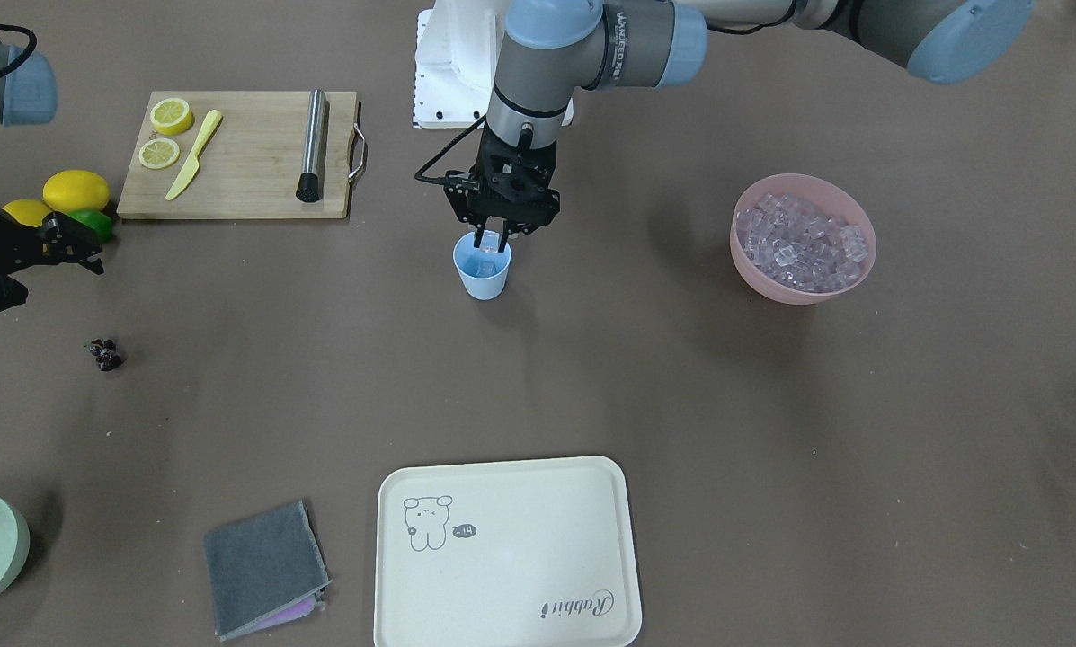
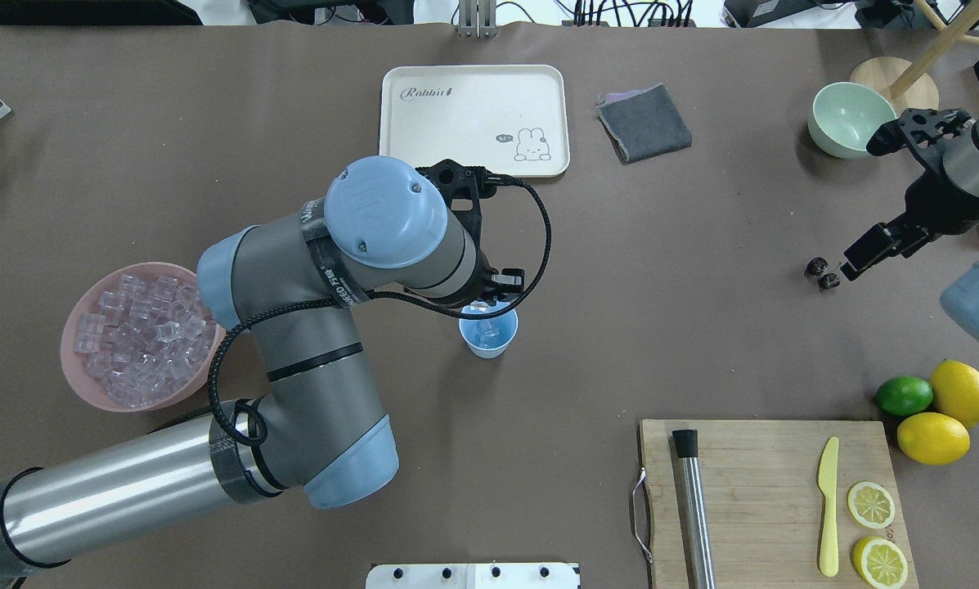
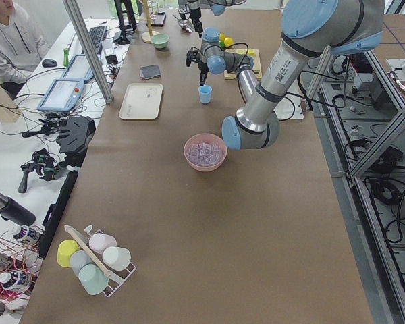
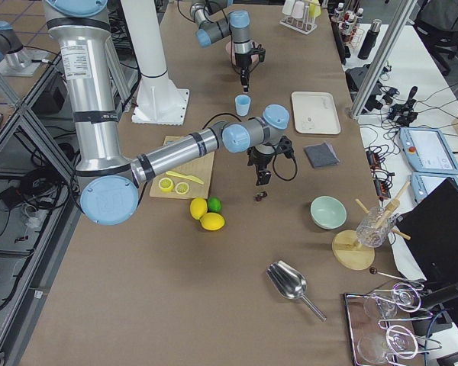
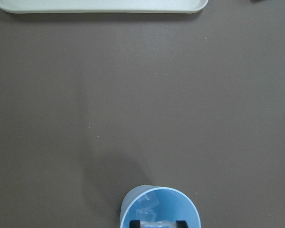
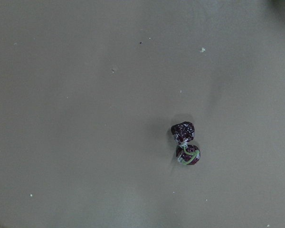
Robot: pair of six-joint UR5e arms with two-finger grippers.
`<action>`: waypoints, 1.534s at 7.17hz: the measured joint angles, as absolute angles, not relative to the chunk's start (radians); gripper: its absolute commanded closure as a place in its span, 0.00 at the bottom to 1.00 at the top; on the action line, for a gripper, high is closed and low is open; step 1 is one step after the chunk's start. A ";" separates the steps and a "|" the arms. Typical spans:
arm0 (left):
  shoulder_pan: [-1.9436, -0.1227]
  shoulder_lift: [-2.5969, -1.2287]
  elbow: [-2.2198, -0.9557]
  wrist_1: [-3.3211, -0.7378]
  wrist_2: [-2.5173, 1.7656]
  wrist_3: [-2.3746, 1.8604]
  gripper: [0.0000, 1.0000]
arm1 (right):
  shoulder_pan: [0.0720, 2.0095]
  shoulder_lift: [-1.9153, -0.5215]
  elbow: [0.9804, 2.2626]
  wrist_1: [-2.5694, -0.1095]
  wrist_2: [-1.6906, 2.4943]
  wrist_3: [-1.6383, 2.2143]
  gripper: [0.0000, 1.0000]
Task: Put ice and cherries in cup
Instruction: 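Release the ice cube into the cup while the right gripper grasps the cherries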
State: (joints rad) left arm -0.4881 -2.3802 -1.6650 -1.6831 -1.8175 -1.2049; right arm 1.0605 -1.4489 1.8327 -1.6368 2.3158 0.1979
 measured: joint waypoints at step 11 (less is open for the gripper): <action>-0.469 -2.393 -1.623 -1.713 -1.793 -1.203 0.25 | 0.992 -1.387 1.596 -1.428 2.226 0.216 0.84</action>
State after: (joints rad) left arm -0.4695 -2.3933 -1.6226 -1.7125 -1.7933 -1.2027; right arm 0.9915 -1.3869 1.5955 -1.4284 2.2265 0.2159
